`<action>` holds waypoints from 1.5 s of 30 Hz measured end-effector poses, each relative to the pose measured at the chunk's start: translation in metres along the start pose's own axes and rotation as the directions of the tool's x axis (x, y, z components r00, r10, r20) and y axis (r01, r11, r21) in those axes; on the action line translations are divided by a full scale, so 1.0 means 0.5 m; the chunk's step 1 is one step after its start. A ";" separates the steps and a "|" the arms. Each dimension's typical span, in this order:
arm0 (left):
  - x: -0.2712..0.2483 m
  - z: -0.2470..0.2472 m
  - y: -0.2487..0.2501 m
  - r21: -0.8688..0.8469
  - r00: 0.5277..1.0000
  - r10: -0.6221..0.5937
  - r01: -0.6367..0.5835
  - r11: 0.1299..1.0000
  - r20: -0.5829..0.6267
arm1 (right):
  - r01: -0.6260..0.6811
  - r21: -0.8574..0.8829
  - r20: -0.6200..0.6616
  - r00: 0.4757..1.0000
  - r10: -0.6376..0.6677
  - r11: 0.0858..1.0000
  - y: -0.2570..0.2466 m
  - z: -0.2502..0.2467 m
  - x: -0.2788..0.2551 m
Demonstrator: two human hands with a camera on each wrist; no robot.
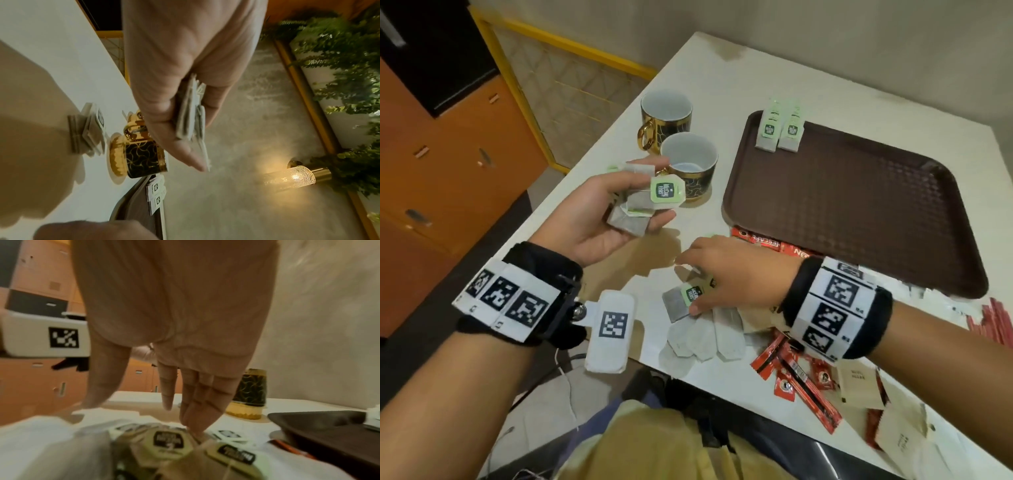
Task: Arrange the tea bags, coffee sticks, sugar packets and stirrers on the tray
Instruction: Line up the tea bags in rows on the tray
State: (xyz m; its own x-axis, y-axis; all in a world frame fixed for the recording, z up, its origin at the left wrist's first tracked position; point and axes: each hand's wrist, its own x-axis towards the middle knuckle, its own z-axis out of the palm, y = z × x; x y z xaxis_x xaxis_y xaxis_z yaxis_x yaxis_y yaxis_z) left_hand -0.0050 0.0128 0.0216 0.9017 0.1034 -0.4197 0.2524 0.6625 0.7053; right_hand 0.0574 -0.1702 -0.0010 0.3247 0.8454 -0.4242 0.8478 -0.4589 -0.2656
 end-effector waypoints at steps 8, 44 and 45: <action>-0.030 -0.010 -0.004 -0.006 0.997 0.005 -0.006 1.000 -0.078 | -0.020 0.178 -0.058 0.998 0.030 0.984 0.020 -0.012 0.040; -0.005 0.012 -0.016 0.001 0.989 -0.054 0.055 0.999 -0.138 | 0.223 0.101 0.288 0.926 -0.243 0.970 -0.011 -0.036 -0.073; -0.004 0.012 -0.016 0.004 0.989 -0.052 0.053 0.999 -0.139 | 0.266 0.067 0.281 0.920 -0.274 0.962 -0.014 -0.016 -0.071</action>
State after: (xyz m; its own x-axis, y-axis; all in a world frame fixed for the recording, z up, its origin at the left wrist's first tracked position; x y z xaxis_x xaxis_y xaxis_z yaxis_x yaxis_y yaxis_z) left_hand -0.0069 0.0027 0.0203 0.8299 0.1709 -0.5310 0.3010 0.6643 0.6842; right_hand 0.0433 -0.1949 0.0227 -0.0517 0.8266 -0.5604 0.8735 -0.2346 -0.4266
